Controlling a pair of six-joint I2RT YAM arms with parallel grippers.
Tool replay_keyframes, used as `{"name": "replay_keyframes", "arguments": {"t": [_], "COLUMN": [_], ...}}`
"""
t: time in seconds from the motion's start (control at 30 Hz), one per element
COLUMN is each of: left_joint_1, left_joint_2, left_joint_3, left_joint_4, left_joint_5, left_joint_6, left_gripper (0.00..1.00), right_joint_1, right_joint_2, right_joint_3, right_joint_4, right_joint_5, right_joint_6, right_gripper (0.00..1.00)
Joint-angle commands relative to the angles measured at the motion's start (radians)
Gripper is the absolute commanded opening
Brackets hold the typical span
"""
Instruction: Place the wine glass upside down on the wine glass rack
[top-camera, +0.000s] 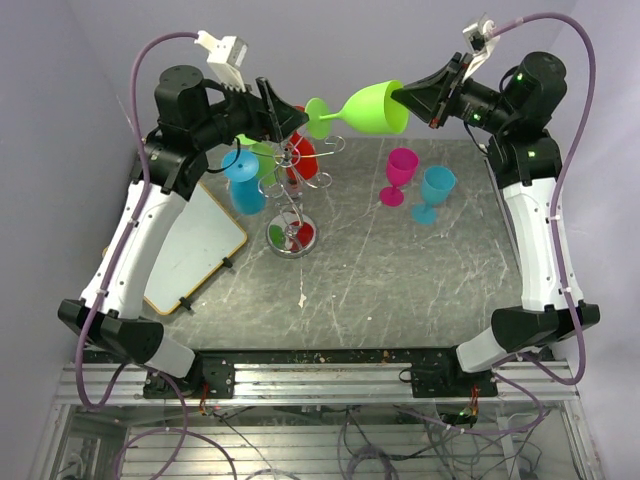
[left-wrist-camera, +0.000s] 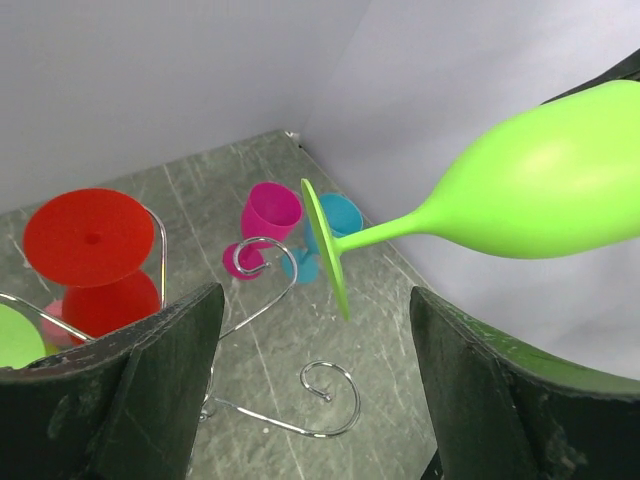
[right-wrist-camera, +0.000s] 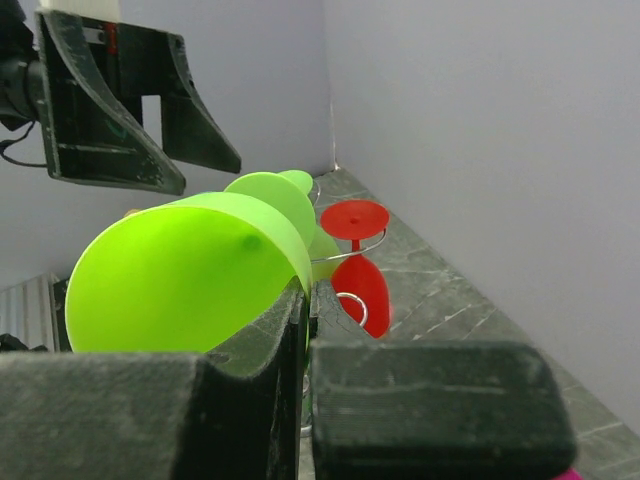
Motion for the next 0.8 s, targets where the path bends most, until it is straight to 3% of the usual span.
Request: {"name": "replay_keyframes", "arguments": {"t": [0.0,0.13,0.27,0.53,0.77], "left_joint_1": [-0.031,-0.036,-0.041,-0.050,-0.052], "left_joint_2": [0.027,0.042,0.064,0.093,0.100], "left_joint_3": [-0.001,-0.013,-0.014,-0.003,-0.010], "left_joint_4": [0.029,0.036,0.040,0.062,0.074], "left_joint_5": [0.021,0.026,0.030,0.065,0.091], "left_joint_6": [-0.015,-0.041,-0.050,-0.066,-0.089], "left_gripper": [0.85,0.78,0.63,0.44,0.10], "right_joint_1": [0.015,0.018,0.018,0.020,0.022], "right_joint_2": [0.009,0.011,0.011,0.021,0.023], "right_joint_3": [0.032,0.032,0.027,0.021,0.012], "right_joint_4": [0.022,0.017,0.014,0.009,0.007], "right_joint_5": [-0.008,-0.010,-0.021,-0.022,-0.015], "right_joint_6": [0.003,-0.006,-0.009,-0.017,-0.029], "right_gripper": [0.00,0.00,0.00,0.00,0.00]}}
